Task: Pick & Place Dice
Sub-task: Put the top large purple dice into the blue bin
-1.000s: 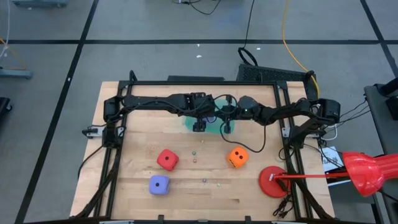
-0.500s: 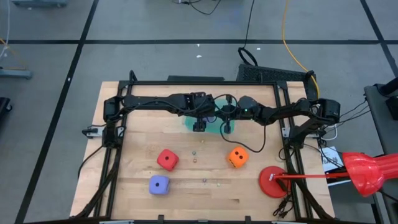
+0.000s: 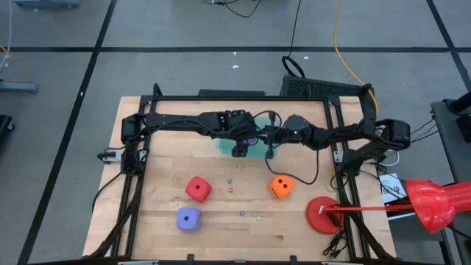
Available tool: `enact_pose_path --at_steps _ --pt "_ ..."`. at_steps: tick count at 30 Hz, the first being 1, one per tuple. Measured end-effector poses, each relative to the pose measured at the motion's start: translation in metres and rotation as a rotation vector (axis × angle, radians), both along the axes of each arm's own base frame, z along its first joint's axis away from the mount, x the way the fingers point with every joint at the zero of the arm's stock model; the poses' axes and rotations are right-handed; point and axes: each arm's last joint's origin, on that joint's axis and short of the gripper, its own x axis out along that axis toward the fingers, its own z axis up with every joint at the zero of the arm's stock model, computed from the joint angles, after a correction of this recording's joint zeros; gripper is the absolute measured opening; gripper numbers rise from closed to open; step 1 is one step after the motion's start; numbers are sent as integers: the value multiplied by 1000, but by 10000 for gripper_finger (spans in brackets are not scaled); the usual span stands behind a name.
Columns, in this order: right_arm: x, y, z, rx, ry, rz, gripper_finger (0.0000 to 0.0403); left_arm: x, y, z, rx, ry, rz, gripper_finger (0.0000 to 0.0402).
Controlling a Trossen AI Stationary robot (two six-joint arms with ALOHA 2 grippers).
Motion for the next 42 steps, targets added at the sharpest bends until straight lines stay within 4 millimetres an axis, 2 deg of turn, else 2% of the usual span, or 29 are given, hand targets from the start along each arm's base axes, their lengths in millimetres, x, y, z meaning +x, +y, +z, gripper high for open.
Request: enact_pose_path --at_steps 4,15,22,31,42 --pt "0 4 2 -45 -3 1 0 0 1 -1 3 -1 0 398" --pt "-3 -1 -6 1 87 -13 0 8 -14 0 65 -36 -70 399" --pt "-5 -6 -9 29 109 -35 0 8 -14 0 87 -38 -46 399" --pt "2 -9 -24 43 133 -41 0 7 -16 6 98 -8 -43 398" --pt "2 -10 -24 53 122 -48 0 6 -18 8 120 11 -28 399"
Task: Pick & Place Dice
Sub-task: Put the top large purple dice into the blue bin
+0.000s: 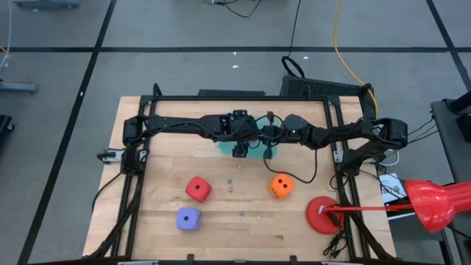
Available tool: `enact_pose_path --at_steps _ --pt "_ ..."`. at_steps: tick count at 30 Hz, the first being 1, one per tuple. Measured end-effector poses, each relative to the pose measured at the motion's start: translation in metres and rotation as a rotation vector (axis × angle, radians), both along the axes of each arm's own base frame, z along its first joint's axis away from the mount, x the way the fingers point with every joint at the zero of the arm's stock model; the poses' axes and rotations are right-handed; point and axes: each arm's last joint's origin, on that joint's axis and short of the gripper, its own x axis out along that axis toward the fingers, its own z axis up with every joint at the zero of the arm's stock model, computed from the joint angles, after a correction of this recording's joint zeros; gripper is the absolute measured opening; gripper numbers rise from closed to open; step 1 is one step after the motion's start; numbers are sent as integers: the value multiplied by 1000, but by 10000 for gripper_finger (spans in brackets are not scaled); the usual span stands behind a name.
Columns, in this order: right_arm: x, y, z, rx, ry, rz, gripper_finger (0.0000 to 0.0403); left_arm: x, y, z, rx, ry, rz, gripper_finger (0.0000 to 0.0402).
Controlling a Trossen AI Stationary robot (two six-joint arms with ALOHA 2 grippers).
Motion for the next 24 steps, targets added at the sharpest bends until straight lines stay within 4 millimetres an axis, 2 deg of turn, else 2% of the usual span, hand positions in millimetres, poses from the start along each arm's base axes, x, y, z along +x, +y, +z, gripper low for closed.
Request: enact_pose_path --at_steps 17,24 --pt "0 0 0 16 -1 -9 0 0 0 1 -5 -19 44 399" --pt "0 -1 -1 17 0 -17 0 -1 7 0 -100 -58 125 400"
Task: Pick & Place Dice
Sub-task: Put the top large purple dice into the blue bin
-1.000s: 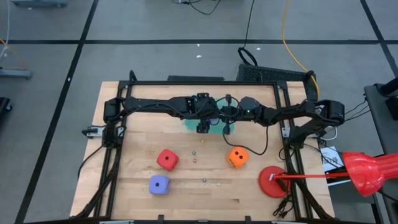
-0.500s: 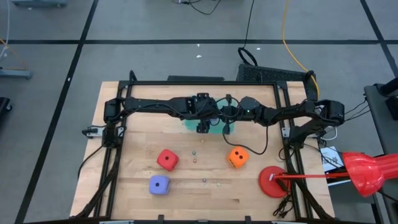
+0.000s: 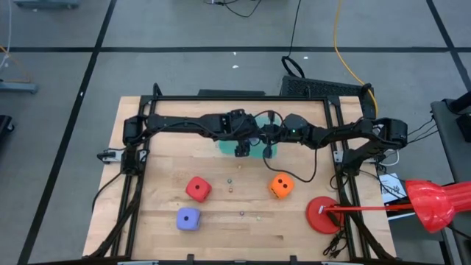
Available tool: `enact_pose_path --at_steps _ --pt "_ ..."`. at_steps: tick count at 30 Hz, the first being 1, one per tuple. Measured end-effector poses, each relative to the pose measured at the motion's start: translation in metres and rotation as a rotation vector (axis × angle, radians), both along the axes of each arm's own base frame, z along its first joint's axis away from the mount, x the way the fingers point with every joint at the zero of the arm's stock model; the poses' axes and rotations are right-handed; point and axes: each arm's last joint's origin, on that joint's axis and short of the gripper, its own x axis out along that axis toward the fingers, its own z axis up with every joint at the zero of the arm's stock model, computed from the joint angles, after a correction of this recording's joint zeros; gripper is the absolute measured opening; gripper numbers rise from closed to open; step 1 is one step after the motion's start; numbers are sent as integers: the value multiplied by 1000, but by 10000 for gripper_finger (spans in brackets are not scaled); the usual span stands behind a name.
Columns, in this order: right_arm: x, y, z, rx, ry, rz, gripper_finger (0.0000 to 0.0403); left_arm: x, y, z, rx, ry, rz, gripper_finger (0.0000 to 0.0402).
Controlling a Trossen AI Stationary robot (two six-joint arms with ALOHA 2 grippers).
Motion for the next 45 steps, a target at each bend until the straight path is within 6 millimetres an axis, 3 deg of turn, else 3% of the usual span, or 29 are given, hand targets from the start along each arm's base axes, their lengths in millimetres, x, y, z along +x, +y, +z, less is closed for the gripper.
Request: enact_pose_path --at_steps 9,15,26,45 --pt "0 -1 -2 0 12 -16 0 -5 25 -1 -297 -86 164 400" --pt "-1 -2 -1 5 6 -8 0 -3 8 0 -51 -28 161 400" --pt "-2 -3 -4 20 33 -3 0 -2 9 0 -214 -66 139 400" --pt "-4 -4 -7 23 69 -18 0 4 19 10 -232 -204 120 400"
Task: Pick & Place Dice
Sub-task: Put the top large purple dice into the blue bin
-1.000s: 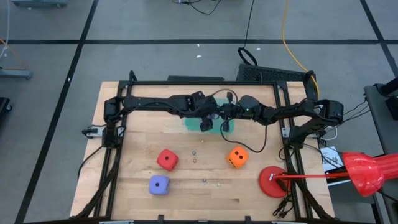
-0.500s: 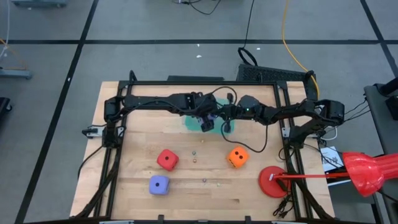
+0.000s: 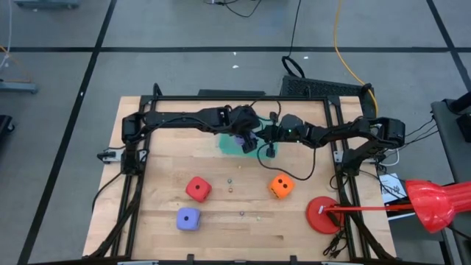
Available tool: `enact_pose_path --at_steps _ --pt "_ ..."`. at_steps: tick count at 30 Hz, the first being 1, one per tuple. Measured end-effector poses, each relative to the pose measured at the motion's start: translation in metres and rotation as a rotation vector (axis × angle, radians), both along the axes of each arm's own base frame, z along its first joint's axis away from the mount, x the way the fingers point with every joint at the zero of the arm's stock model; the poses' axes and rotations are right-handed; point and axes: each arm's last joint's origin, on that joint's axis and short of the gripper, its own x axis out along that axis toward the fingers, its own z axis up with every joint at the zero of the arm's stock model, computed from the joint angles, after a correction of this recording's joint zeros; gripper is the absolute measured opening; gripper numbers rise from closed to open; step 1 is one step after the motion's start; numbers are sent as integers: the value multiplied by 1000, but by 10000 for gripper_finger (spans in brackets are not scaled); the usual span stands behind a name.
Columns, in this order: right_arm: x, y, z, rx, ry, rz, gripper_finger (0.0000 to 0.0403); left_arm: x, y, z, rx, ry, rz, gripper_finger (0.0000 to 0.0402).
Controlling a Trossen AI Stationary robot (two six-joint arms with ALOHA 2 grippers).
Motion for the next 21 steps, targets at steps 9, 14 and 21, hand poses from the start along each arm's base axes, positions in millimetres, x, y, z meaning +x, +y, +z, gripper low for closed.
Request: enact_pose_path --at_steps 9,14,21 --pt "-1 1 3 -2 -8 6 0 1 -1 -1 14 -11 -6 400" --pt "-7 6 11 -8 12 9 0 1 -2 -1 -2 -9 14 399" --pt "-25 17 38 -99 38 -71 0 -1 -1 -2 29 7 46 399"
